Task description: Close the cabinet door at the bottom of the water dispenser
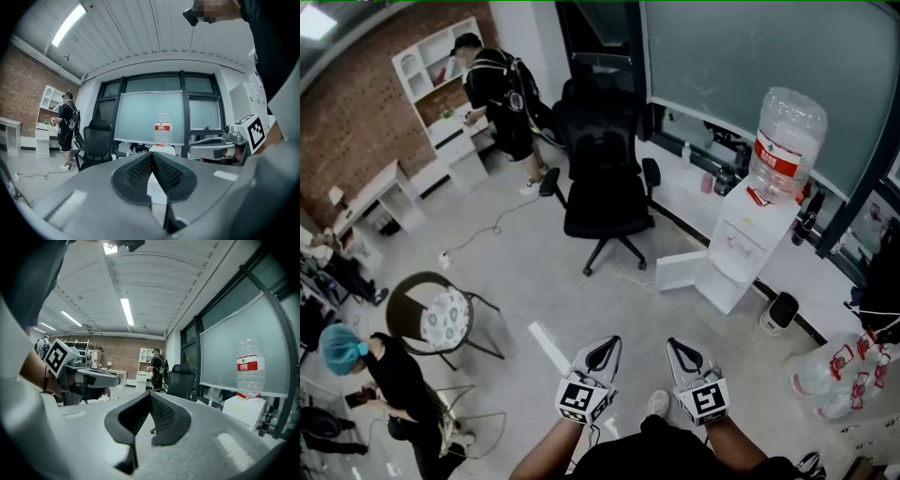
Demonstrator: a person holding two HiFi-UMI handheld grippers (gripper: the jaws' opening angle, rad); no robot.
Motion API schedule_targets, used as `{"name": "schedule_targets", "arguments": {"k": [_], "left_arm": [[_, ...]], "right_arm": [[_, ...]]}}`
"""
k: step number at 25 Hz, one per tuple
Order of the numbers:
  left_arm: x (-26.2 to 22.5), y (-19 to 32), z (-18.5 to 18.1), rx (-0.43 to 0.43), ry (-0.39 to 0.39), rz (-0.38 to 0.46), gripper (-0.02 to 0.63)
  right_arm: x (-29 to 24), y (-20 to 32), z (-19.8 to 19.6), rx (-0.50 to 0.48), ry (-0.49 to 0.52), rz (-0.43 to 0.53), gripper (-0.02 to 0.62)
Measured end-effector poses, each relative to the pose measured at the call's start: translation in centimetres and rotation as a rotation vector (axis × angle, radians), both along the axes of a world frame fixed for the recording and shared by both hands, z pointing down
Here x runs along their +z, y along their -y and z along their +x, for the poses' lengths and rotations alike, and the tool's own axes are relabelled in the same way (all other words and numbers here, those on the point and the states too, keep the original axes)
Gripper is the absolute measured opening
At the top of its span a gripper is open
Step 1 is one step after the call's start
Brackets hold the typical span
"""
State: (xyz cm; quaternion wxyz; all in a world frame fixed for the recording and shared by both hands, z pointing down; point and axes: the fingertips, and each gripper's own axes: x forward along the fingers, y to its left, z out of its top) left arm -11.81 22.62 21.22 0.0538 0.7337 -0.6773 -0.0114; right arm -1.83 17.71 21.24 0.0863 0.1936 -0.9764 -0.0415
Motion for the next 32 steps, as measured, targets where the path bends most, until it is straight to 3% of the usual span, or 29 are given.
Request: {"name": "schedule_targets", "arguments": {"k": [9, 17, 25, 32], "left_arm": [[-0.3, 8.2, -0.6, -0.014, 0.038, -0.024, 0.018], [-1.1, 10.9, -0.5, -0.006, 0.096, -0.037, 0.018], [0.1, 13.5, -0.4, 0.047, 0.108, -0.1, 0.018], [0.8, 17.6, -1.6, 0.081, 0.079, -0.049, 0.018]], "right_arm": [[0.1, 8.6, -0.5, -0.018, 0.047, -0.025, 0.002], [0.7, 11.3, -0.4, -0.009, 0.111, -0.063, 0.002], [1.2, 14.5, 2.4, 0.11, 0.148, -0.095, 0.002], [1.3, 16.9, 2.1, 0.168, 0.066, -0.018, 0.002]]}}
